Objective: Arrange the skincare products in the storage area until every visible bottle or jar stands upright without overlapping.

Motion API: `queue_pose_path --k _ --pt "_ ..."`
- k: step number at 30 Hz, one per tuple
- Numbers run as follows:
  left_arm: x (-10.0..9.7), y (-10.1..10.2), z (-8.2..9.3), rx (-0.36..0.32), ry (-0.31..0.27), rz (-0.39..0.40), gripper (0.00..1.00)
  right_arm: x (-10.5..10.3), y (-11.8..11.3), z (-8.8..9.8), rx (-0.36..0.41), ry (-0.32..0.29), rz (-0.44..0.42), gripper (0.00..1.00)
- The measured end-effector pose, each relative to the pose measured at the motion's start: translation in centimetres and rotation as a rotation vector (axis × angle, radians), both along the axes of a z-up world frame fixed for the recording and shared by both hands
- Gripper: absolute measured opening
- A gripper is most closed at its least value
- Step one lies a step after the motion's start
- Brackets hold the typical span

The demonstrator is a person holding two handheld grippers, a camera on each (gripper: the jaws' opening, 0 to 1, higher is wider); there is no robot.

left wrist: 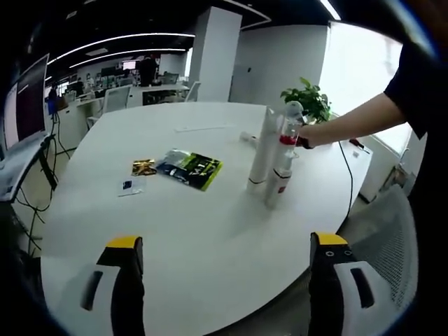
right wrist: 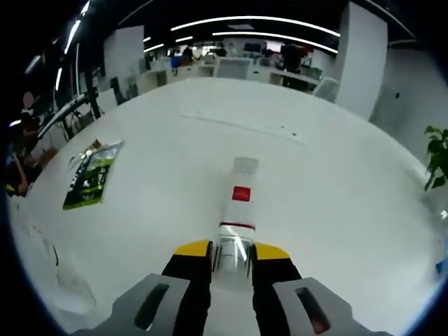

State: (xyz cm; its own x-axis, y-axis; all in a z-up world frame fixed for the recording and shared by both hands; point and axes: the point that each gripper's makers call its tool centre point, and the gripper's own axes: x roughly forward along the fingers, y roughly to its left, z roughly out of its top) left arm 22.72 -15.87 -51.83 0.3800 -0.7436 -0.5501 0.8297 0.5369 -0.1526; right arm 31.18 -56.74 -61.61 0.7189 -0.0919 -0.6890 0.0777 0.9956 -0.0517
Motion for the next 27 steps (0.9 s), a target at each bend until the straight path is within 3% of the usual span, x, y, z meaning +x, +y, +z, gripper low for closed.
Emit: queue_pose_path --k 4,11,18,27 --pt "-0.1 -0.1 0.0 0.0 0.004 0.0 0.92 -0.5 0.7 0.1 0.06 0.004 -0.005 0.12" --pt "-0.2 -0.1 0.2 -0.008 0.002 -0.005 0.91 -2.0 0.4 1.6 0.056 0.005 0.007 0.11" --pt "-0.2 -0.2 0.6 -0.024 -0.006 -0.006 0.92 -3.0 0.4 3.7 0.044 -0.044 0.026 0.11" --pt "-0.5 -0.3 0.6 -0.031 -0.01 -0.033 0.92 -6.3 0.0 5.5 0.032 -0.073 0.015 0.11"
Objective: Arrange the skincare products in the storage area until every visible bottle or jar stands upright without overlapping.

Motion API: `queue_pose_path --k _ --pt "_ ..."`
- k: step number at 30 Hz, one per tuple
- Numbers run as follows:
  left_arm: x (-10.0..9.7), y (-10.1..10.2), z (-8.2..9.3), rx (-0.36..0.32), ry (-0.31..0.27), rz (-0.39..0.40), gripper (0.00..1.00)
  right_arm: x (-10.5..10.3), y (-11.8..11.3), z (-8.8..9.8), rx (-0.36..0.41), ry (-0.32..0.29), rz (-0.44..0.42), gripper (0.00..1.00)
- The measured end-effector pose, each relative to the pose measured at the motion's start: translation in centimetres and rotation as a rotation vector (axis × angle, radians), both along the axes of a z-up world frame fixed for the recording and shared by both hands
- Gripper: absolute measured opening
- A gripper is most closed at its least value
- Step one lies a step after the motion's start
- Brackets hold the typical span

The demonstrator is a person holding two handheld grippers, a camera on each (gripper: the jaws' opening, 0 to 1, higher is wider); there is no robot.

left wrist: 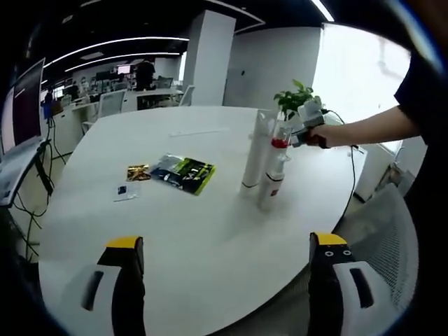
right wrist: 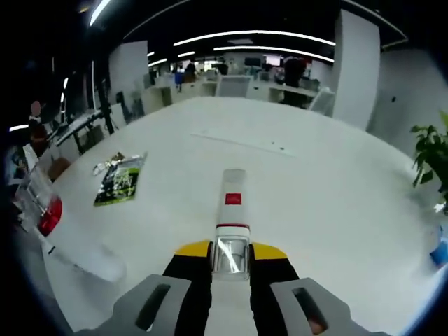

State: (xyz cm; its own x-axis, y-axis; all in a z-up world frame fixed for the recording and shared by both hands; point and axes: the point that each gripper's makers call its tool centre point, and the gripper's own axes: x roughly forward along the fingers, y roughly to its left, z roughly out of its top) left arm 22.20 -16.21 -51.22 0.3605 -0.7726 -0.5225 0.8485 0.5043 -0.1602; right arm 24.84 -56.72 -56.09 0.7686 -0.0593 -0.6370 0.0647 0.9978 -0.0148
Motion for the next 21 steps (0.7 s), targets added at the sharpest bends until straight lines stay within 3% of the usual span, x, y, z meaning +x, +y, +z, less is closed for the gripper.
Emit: queue_pose_path --k 14,21 --pt "-1.0 -0.6 0.1 -0.005 0.008 -0.061 0.9 -4.7 1.1 2.7 -0.011 -0.035 -0.006 0.11" --pt "-1.5 -0.9 0.2 -0.013 0.019 -0.085 0.9 -7.7 2.0 2.7 -0.016 -0.021 0.004 0.11"
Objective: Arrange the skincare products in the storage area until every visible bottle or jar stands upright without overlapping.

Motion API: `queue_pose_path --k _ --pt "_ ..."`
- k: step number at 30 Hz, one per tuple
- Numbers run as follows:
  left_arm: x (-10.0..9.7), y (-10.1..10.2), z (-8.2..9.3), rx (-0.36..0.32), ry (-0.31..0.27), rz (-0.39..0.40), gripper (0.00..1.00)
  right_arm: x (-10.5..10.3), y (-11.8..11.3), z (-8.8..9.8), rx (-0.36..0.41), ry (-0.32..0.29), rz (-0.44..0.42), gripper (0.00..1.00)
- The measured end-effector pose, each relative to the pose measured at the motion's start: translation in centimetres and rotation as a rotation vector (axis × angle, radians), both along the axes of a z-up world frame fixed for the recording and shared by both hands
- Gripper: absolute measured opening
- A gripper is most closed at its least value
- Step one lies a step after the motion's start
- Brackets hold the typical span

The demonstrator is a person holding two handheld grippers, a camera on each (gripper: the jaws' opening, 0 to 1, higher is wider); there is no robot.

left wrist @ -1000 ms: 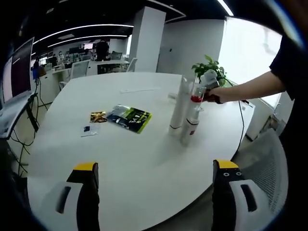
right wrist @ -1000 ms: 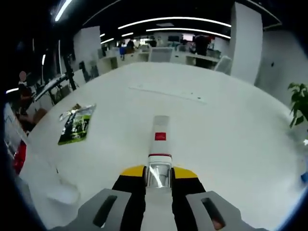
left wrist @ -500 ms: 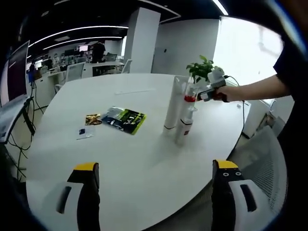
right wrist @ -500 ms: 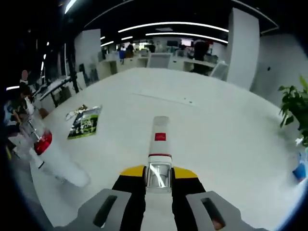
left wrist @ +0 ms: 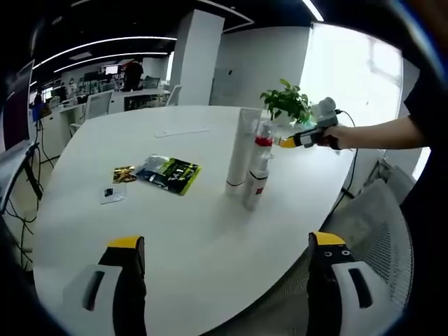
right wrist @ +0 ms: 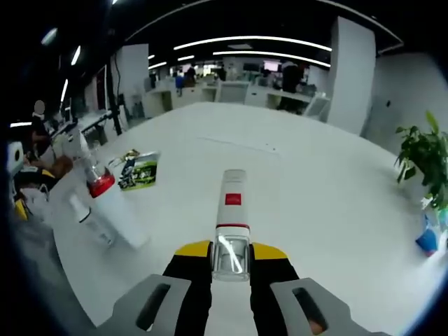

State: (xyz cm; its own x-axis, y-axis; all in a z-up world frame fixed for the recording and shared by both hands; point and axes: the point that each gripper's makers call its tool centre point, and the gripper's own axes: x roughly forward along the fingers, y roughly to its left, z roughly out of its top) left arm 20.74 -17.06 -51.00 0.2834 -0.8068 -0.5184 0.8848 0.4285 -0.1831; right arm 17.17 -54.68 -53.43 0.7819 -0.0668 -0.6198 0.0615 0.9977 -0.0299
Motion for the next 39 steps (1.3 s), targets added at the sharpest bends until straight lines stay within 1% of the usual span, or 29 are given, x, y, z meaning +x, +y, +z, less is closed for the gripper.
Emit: queue_pose_path --k 1,4,8,9,15,20,22,25,29,34,35,39 --pt "-0.2 -0.1 0.0 0.002 0.001 -0.008 0.89 -0.3 0.2 0.0 0.001 -0.001 -0.001 0.11" --pt "-0.4 -0.2 -0.1 0.007 0.009 -0.021 0.89 -1.8 0.7 -0.1 -0.038 0.025 0.033 0.11" --pt "-0.7 -0.4 0.0 0.003 0.013 -0.033 0.89 -3.4 2.0 0.9 -0.048 0.02 0.052 0.11" --pt "-0.7 -0.4 0.1 0.003 0.013 -0.035 0.89 -3.6 2.0 0.9 -0.052 0.019 0.057 0.11" --pt "-0.8 -0.4 0.1 -0.003 0.023 -0.045 0.89 -5.1 3.6 1.8 -0.082 0.008 0.108 0.11" --pt "-1.1 -0.5 0.1 0.0 0.021 -0.059 0.89 -5.9 5.0 3.2 -0.095 -0.018 0.131 0.11" --pt "-1.1 -0.5 0.3 -0.006 0.021 -0.056 0.89 -6.0 5.5 4.1 -0.09 -0.046 0.132 0.11" --pt "-1.1 -0.5 0.5 -0.014 0.026 -0.049 0.89 -6.4 7.1 5.8 -0.092 -0.083 0.145 0.11" --pt "-1.4 -0.6 0.7 -0.016 0.02 -0.053 0.89 -6.6 8.5 7.0 -0.097 -0.111 0.173 0.11" --pt "-1.4 -0.7 0.9 -0.012 0.01 -0.062 0.89 -6.6 10.7 8.3 -0.109 -0.147 0.251 0.11" --pt "-1.5 -0.7 1.1 -0.017 0.011 -0.061 0.89 -6.6 11.4 8.6 -0.116 -0.153 0.282 0.11" --pt "-1.3 -0.6 1.6 -0.036 0.017 -0.051 0.89 -6.5 13.2 9.4 -0.134 -0.16 0.36 0.11"
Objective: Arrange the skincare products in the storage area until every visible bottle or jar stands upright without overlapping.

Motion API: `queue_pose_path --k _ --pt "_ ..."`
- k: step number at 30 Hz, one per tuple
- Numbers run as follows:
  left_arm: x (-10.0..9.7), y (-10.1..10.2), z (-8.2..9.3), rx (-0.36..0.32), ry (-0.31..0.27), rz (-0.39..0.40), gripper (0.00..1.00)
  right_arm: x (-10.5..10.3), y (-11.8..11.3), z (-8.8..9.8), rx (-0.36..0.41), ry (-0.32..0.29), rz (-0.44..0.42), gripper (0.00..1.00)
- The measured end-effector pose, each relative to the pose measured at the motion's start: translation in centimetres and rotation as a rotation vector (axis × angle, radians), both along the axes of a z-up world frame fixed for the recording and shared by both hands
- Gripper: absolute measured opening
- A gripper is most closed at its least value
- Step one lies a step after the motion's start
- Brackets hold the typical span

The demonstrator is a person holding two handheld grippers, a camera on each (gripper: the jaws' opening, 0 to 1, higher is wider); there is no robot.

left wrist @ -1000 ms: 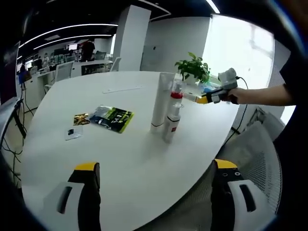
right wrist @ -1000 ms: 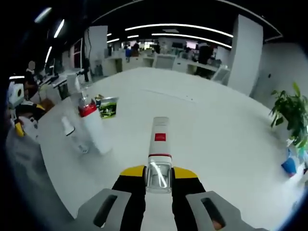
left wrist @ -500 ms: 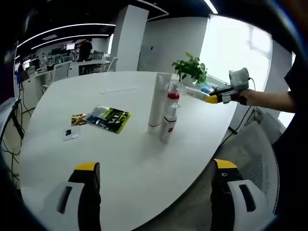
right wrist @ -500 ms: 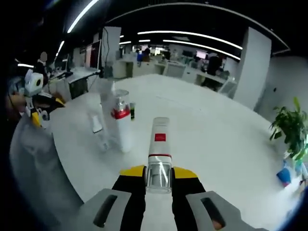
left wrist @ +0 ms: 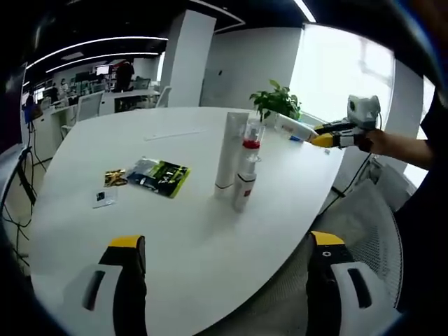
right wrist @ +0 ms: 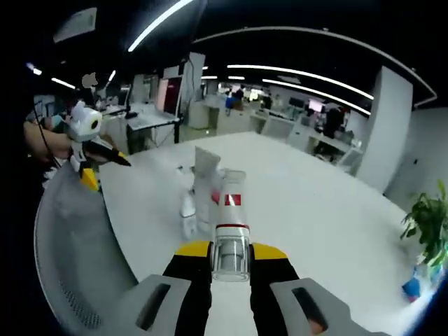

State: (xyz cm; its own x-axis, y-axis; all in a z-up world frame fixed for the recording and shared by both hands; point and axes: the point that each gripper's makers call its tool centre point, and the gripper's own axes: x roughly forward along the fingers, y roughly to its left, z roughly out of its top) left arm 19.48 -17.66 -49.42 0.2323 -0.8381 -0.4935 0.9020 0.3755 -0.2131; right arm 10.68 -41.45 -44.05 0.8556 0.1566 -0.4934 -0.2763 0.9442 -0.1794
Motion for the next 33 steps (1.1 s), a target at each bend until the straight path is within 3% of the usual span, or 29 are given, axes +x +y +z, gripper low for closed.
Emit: queue_pose_path --k 8,13,19,25,29,33 --pt "-0.8 -0.8 2.2 -0.055 -0.001 -0.023 0.89 0.3 3.5 1.2 -0.03 -0.018 0.143 0.11" --pt "-1.7 -2.4 5.5 -0.155 0.026 -0.06 0.88 0.8 5.9 2.5 -0.051 -0.043 0.229 0.11" --pt "-2.4 -3.8 8.4 -0.214 0.025 -0.128 0.87 1.0 8.5 4.2 -0.08 -0.076 0.329 0.11" --pt "-3.4 -4.8 10.4 -0.196 -0.013 -0.28 0.86 0.7 11.2 4.7 -0.222 -0.055 0.517 0.11" --pt "-4.3 -5.1 10.5 -0.177 -0.001 -0.369 0.81 0.4 12.5 4.4 -0.305 -0.031 0.621 0.11" --pt "-4.6 -5.4 10.6 -0.176 0.007 -0.393 0.79 0.4 13.3 4.7 -0.339 -0.034 0.684 0.11"
